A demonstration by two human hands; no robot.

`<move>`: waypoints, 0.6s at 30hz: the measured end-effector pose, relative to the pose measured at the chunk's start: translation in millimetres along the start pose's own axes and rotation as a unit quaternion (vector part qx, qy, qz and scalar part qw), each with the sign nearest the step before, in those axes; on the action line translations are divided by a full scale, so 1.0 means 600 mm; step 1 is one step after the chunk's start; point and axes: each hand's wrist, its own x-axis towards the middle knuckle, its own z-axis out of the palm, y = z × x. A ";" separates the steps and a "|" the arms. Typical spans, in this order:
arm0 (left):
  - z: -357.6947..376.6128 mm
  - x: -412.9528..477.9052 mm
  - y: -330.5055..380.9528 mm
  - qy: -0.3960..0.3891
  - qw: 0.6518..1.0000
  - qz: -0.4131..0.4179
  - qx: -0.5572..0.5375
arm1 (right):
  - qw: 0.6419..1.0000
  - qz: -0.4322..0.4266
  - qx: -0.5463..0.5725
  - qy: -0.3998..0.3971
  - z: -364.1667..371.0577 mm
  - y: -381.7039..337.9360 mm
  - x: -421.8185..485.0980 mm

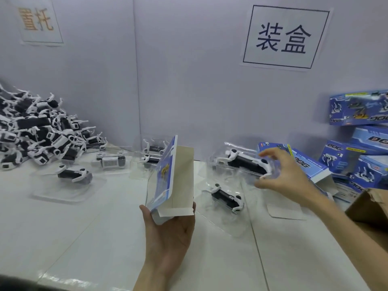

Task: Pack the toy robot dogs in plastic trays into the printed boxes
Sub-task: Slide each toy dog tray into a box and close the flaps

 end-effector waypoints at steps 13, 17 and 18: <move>0.027 -0.008 -0.009 -0.033 0.996 0.055 0.054 | 0.958 -0.240 -0.153 0.030 -0.057 -0.139 -0.129; 0.035 -0.012 -0.015 -0.047 0.994 0.049 0.082 | 0.960 -0.234 -0.151 0.008 -0.016 -0.129 -0.131; 0.035 -0.012 -0.016 -0.045 0.995 0.046 0.079 | 0.957 -0.245 -0.153 -0.005 -0.008 -0.126 -0.132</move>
